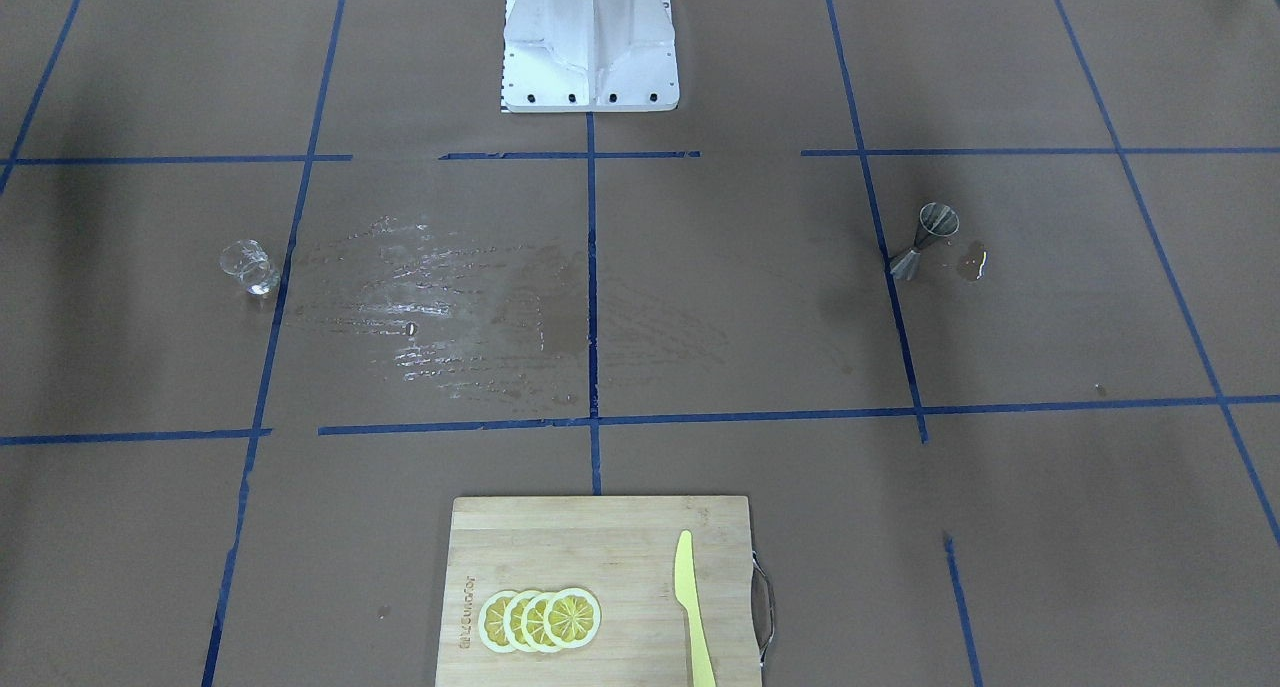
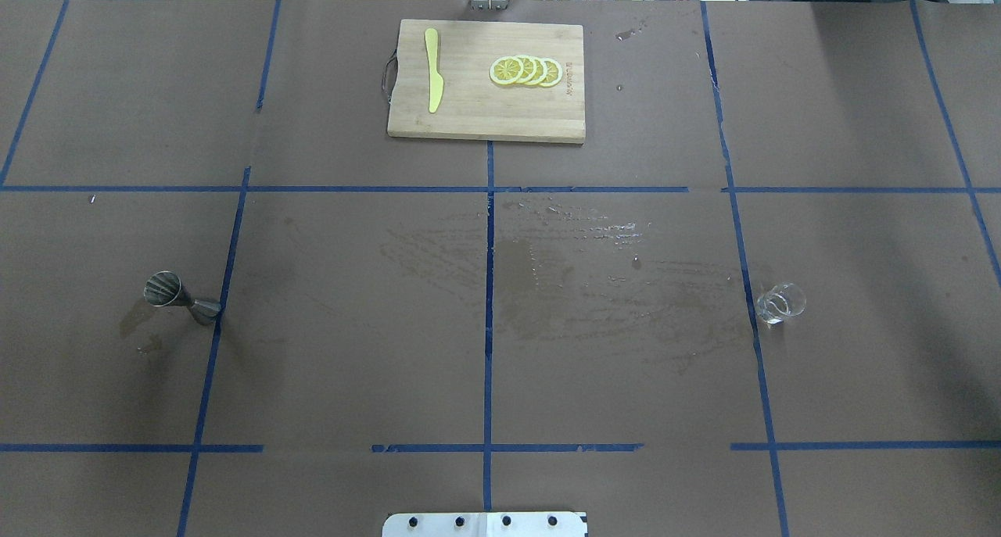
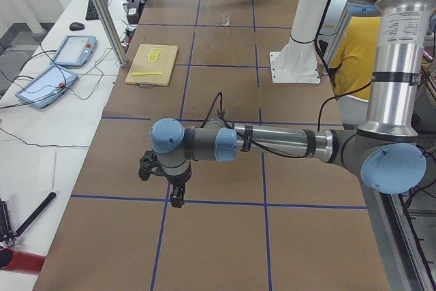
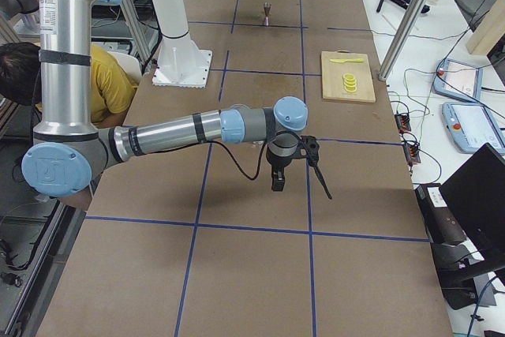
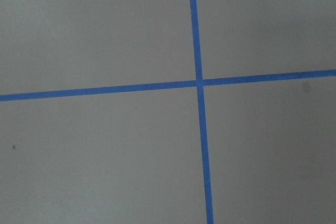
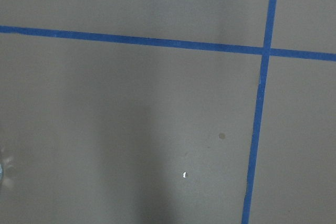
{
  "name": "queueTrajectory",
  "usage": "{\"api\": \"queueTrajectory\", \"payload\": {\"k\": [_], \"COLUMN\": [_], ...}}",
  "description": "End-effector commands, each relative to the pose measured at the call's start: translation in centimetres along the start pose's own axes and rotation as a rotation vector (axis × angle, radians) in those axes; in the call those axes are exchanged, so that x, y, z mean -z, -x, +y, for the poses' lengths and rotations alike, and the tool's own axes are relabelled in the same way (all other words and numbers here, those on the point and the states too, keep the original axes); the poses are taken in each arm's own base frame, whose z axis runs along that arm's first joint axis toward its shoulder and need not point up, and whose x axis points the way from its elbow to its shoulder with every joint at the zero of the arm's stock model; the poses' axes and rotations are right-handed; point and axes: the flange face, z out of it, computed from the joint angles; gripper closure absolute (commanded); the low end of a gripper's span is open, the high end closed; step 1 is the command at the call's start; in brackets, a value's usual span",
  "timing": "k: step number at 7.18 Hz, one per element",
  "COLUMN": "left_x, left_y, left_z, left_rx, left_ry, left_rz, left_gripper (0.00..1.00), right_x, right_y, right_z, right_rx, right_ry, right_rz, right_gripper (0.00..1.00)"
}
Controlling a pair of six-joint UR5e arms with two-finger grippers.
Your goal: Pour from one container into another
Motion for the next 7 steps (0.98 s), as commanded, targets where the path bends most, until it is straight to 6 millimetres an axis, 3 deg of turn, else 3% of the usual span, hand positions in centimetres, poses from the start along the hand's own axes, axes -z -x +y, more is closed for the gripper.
{"api": "queueTrajectory", "payload": {"k": [1,2,3,4,5,7], "left_x": [1.8,2.6,1.3,1.3,1.8,0.8], "left_y": [-1.7,-2.8,-3.5,-3.7,-4.1,-3.6], "left_z": [-0.7,-0.8,-0.7,-1.1,-2.0,-0.4], "left_rx": [-0.039,-0.055,-0.072,-0.119,-0.206,-0.296], "left_ry": [-0.038,-0.055,-0.029,-0.068,-0.162,-0.263], "left_rz": [-0.008,-0.012,-0.021,-0.037,-0.057,-0.047], "left_gripper": [0.00,0.00,0.00,0.00,0.00,0.00], "right_x": [-0.6,-0.6,0.3,1.2,2.0,2.2], "right_y": [-1.5,-1.7,-3.3,-4.0,-3.1,0.3], "right_z": [0.1,0.3,1.0,1.3,0.8,0.2], "right_rx": [-0.028,-0.032,-0.069,-0.078,-0.068,0.007], "right_ry": [0.012,0.012,-0.008,-0.027,-0.043,-0.069], "right_rz": [0.006,0.007,0.002,0.001,-0.011,-0.149], "right_gripper": [0.00,0.00,0.00,0.00,0.00,0.00]}}
